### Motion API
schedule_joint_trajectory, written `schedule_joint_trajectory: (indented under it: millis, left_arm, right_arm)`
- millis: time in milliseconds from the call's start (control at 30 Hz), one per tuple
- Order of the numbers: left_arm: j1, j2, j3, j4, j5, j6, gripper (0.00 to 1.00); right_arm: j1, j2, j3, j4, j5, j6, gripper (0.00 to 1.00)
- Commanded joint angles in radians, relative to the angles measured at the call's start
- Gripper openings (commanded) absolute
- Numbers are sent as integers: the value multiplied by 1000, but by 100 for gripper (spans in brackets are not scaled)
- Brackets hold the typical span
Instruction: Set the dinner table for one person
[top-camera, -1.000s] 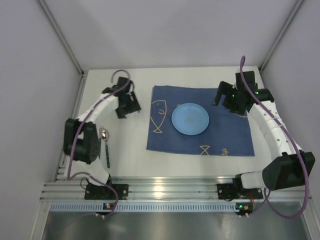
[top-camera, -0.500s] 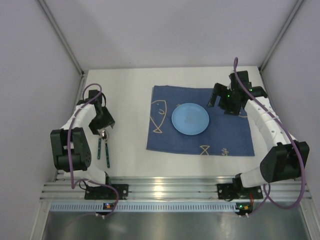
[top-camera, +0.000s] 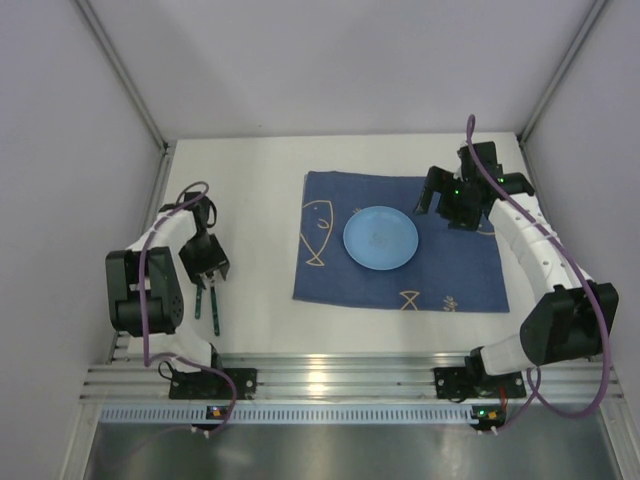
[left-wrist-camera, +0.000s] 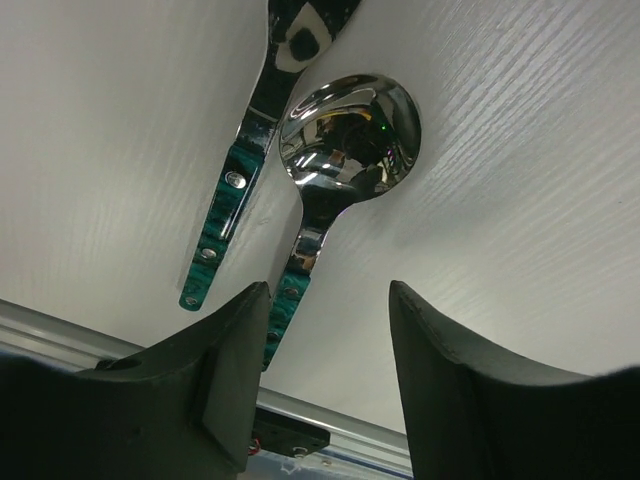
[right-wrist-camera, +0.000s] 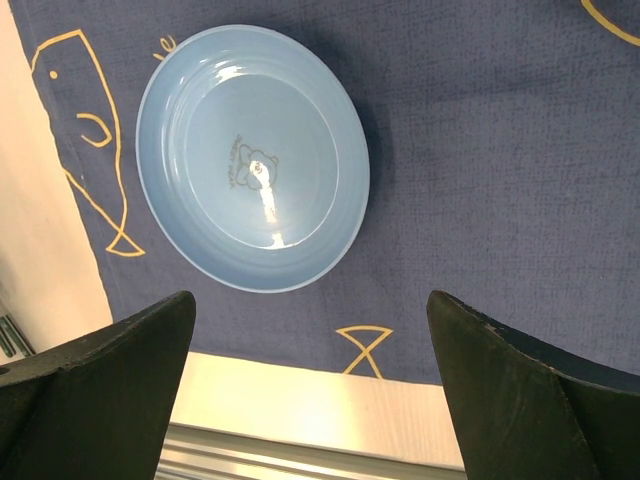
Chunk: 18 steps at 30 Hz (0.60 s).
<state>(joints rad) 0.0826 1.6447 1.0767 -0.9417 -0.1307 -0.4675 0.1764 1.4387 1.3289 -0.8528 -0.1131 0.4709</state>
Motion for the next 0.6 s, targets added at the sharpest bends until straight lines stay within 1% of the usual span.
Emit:
schedule_joint_trajectory:
  millis: [0,67,100,267,367,400,500,533,567]
  left_arm:
    - [5,35,-34,7,31,33,56]
    - [6,59,-53,27,34,40,55]
    - [9,69,-54,29,45,38,51]
    - [29,105,-58,44,25,36,49]
    - [40,142,-57,61,10,59,41]
    - [43,150,-58,69,3,64,37]
    - [43,178,-67,99,2,82,14]
    - [43,191,-69,119,6,86,0]
    - [43,194,-66,126,14,93,0]
  right_arm:
    - [11,0,16,43,21,-20,100]
    - [9,-6,15,41,23,-21,100]
    - [11,-6,9,41,29,-21,100]
    - [8,-18,0,41,44,-31,100]
    - [8,-20,0,40,53,-32,100]
    - [8,-20,3,40,59,-34,100]
    - [6,-18,6,40,69,-38,100]
    - [5,-17,4,38,72,-38,100]
    - [6,-15,6,40,73,-38,100]
